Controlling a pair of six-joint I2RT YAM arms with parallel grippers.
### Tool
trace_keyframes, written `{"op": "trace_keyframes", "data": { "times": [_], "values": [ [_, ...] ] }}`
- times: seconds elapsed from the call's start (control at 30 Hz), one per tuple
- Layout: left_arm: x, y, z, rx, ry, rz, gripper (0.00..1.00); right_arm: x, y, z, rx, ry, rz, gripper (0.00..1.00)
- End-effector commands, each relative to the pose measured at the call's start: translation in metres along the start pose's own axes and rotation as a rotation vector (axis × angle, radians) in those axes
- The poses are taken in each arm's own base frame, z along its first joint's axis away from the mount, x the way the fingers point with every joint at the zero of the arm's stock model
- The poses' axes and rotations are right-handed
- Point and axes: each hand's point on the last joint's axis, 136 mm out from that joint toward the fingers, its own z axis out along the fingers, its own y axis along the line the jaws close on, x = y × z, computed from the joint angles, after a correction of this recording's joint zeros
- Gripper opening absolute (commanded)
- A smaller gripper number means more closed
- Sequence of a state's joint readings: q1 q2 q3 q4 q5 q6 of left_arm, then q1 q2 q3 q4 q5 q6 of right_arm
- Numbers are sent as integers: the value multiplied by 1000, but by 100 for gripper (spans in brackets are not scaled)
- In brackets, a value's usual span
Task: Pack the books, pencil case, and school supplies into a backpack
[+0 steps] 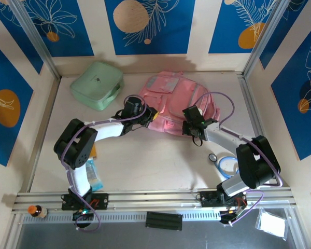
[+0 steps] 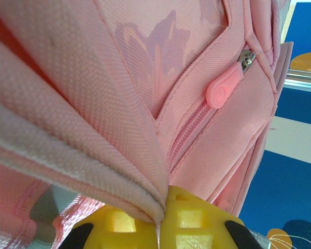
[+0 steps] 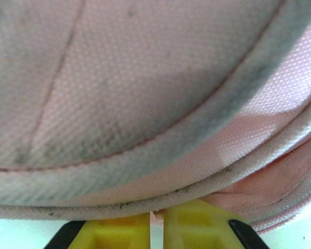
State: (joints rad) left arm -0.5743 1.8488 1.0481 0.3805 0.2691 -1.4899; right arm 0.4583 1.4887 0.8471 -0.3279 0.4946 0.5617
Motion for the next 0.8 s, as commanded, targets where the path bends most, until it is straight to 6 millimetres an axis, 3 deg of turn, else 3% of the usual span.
{"op": "trace_keyframes", "data": {
  "times": [0.0, 0.1, 0.17, 0.27, 0.4, 0.77],
  "values": [
    [-13, -10, 1, 18, -5, 42, 0, -14, -26, -10, 122, -65, 31, 9],
    [-16, -7, 4, -19, -1, 90, 2, -6, -49, -12, 188, -38, 109, 7],
    [-17, -5, 7, -57, 13, 143, 9, -3, -40, -10, 111, 0, 98, 4],
    [-21, 4, 6, -119, 0, 220, 27, 2, 21, -9, -152, 61, -64, 1],
    [-33, 17, -11, -165, -36, 278, 49, 8, 73, -10, -232, 128, -217, 0],
    [-34, 27, -75, -115, -101, 297, 59, -2, 192, -29, -492, 140, -341, 0]
  ]
}}
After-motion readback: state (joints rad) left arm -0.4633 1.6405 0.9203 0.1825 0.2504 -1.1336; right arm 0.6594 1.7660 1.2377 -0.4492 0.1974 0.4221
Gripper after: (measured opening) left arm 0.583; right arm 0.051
